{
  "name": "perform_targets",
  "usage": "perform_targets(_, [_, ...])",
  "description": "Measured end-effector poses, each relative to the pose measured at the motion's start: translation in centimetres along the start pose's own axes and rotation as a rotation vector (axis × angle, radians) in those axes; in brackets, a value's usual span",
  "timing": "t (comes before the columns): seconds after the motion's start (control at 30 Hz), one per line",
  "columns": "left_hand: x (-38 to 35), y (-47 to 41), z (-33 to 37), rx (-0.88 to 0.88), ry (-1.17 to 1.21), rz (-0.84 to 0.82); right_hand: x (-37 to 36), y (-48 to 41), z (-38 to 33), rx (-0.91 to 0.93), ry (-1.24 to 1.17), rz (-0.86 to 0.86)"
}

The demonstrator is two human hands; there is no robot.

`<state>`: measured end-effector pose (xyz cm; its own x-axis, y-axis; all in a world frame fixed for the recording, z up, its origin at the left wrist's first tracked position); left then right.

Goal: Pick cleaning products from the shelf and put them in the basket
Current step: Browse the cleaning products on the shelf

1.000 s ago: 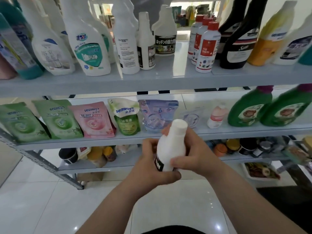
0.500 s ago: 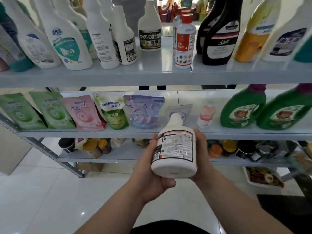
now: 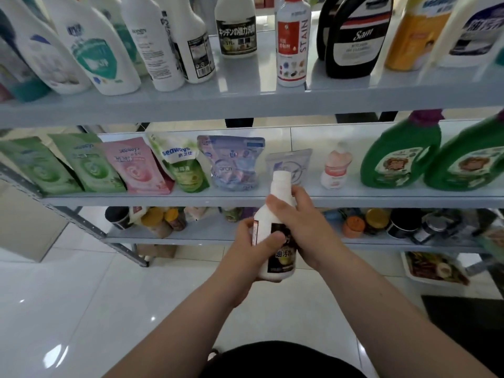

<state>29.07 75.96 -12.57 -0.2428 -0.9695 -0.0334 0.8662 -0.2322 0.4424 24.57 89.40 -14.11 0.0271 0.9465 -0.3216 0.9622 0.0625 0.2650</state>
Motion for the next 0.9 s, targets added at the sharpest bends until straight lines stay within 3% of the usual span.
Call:
perform_targets(0.17, [2.4,-0.1,-0.6,0.210,0.346,-0.152,-0.3,-0.7,0.3,-0.103,-0.243,-0.034])
perform_targets(0.3, [4.7,-0.6,-0.7,0.313,0.616,-0.321,-1.9,-1.0,0.5,-0.065,-0.199,0.058])
perform_targets(0.37, [5.9,-0.8,-0.6,0.315,0.611,-0.352,-3.1,-1.4,0.5,-0.043,-0.145,0.104])
perform_targets(0.57, [10.8,-1.0,-1.3,0.183,0.333,-0.329,-6.2,-2.3,0.8,0.033,0.015,0.035])
perform_targets(0.67, [12.8,-1.2,-1.4,0.024,0.137,-0.253,-8.1,-2.5,0.7,0.137,0.196,-0.016])
perform_targets(0.77, [14.9,-1.2,-0.8,-0.213,-0.132,-0.071,-10.0,-2.6,-0.2,0.217,0.313,-0.015])
perform_targets(0.9, [17.6,-0.7,0.3,-0.358,-0.653,0.215,-11.9,-3.1,-2.1,0.379,0.631,0.070])
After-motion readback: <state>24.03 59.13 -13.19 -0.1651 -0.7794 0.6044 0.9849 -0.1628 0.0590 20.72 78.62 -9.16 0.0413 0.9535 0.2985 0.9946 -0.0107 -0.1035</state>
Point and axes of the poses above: each hand's wrist, its own y-axis away from the middle knuckle, its own x-axis out of the back of the hand, z = x × y, the point moved 1 cm from there along -y, towards the middle knuckle, and after that the axes turned 12 degrees about -y, right-handed, at the moved point
